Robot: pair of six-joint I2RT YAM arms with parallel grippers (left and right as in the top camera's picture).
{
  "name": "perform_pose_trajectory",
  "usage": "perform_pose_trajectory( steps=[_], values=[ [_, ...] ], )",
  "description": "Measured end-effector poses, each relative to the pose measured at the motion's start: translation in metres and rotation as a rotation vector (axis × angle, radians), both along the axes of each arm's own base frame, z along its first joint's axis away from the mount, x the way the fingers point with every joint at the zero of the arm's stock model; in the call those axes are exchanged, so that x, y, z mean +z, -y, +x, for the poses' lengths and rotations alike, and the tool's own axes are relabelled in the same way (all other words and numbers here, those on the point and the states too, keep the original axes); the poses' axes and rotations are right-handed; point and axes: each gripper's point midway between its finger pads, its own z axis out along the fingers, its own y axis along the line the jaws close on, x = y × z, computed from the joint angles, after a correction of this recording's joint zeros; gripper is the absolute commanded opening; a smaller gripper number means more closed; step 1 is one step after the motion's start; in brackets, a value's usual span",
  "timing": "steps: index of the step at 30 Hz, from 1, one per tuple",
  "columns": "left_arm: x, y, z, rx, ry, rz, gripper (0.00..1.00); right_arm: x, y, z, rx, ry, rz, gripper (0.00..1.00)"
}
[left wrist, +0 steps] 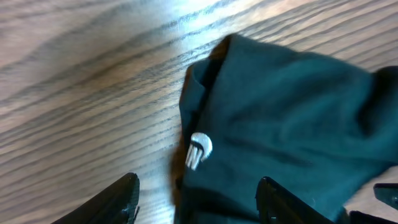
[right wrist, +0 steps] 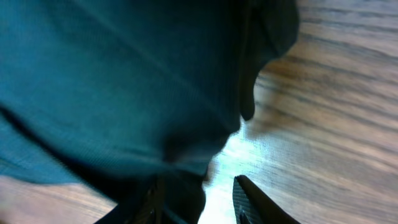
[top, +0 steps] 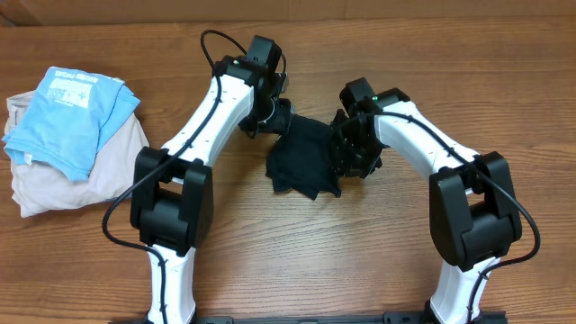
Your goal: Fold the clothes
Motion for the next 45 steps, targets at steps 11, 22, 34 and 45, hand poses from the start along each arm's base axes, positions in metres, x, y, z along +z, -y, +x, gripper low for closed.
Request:
perform_pose_trajectory(
  steps=[11, 22, 34, 45],
  values=[
    [-0.040, -0.015, -0.040, 0.000, -0.210, 0.080, 0.62, -0.004, 0.003, -0.011, 0.008, -0.039, -0.003, 0.40],
    [-0.044, -0.038, -0.084, -0.018, -0.404, 0.186, 0.59, 0.003, -0.001, -0.037, 0.141, -0.114, 0.065, 0.46],
    [-0.034, -0.054, -0.111, -0.074, -0.524, 0.214, 0.55, -0.001, 0.009, -0.026, 0.125, -0.075, -0.006, 0.42],
    [-0.040, -0.067, -0.088, -0.022, -0.457, 0.192, 0.49, 0.043, -0.012, 0.019, 0.094, 0.128, 0.085, 0.47]
  ],
)
